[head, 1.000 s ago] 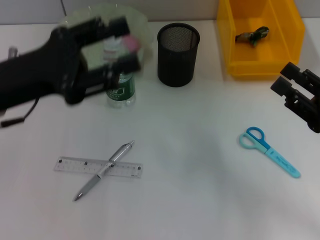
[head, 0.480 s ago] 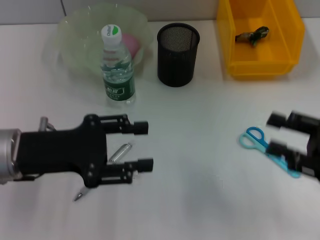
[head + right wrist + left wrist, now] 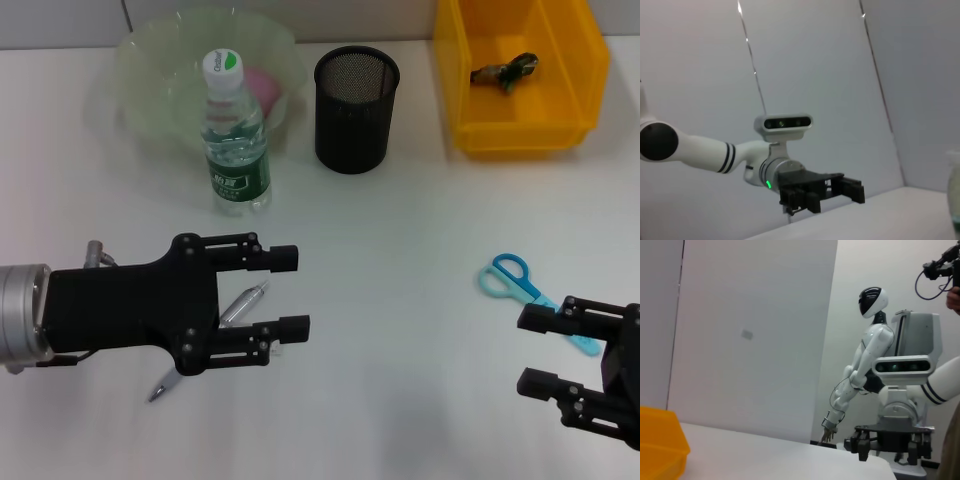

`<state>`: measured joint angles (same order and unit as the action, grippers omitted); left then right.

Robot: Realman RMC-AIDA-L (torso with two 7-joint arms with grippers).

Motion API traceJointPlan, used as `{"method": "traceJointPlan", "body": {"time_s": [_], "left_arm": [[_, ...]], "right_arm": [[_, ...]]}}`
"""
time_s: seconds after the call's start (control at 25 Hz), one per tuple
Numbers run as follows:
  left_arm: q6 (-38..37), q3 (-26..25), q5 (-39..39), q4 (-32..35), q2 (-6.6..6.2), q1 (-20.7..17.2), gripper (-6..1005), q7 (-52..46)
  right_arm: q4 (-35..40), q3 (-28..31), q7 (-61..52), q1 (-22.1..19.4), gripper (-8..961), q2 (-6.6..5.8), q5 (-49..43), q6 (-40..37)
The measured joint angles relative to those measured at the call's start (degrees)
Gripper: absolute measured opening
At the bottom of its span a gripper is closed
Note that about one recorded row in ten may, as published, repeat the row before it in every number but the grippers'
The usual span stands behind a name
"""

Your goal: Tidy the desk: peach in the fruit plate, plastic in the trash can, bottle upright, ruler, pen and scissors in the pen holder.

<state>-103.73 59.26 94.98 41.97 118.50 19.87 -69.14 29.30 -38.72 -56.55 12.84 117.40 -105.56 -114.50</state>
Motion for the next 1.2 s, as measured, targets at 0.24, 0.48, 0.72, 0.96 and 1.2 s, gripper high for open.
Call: {"method": "traceJointPlan", "body": {"time_s": [0.24,0.48,0.72,0.96,1.2], "left_arm": [[1.0,0.3,-0.1,-0.3,0.06,0.0,661,0.7],[2.1,0.4,0.1,-0.5,0.06,0.0,661,0.9],[5.3,1.2,0.7,-0.2,-0.07,0.4,658,-0.1],[9.3,1.9,8.3,6.7,-0.09,1.5,656,-7.0],[11.3,8.8,15.7,18.0,0.17,4.2,653,-21.3]], "right_arm": [[-0.7,0.5,1.5,-0.7,590,0.59,0.0,-0.3],[-3.5,0.1,7.5,-1.6,590,0.98,-0.2,-0.5],[-4.7,0.1,8.5,-2.1,589,1.48,-0.7,0.0],[-5.0,0.4,8.7,-2.0,589,1.51,-0.7,0.2],[-5.5,0.5,8.4,-1.5,589,1.51,-0.5,0.7]]}}
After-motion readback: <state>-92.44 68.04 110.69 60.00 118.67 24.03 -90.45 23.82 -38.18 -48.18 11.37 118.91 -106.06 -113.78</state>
